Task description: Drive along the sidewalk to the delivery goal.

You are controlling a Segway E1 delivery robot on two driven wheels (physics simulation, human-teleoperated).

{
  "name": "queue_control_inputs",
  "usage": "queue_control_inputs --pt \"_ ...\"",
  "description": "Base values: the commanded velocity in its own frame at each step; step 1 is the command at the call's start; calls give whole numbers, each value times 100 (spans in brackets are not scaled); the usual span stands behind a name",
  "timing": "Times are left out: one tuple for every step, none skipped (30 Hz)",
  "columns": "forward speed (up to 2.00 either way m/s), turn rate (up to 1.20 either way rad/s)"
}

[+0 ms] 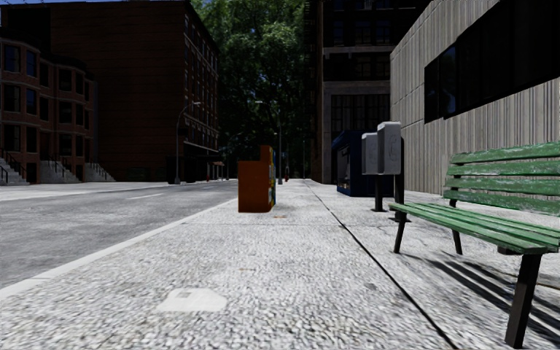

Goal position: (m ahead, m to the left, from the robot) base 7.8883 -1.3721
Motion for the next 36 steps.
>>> queue_control_inputs --pt "200 0" --pt "200 0" --pt "200 0" --pt "200 0" --pt "200 0" --pt "200 0" --pt "200 0" --pt "200 0" --pt "200 0" --pt "190 0" --pt "190 0" --pt "190 0" --pt "190 0" --pt "190 0" --pt "190 0" --pt "190 0" --pt "190 0" --pt "190 0" --pt "190 -19" --pt "190 -33" --pt "190 -33" --pt "190 -38" --pt "190 -40" --pt "190 -41" --pt "190 -41" --pt "190 -41" --pt "190 -41" --pt "190 -40" --pt "190 -40" --pt "190 -40" --pt "190 -39" --pt "190 -39" --pt "190 -39" --pt "190 -39" --pt "190 -39" --pt "190 -39"
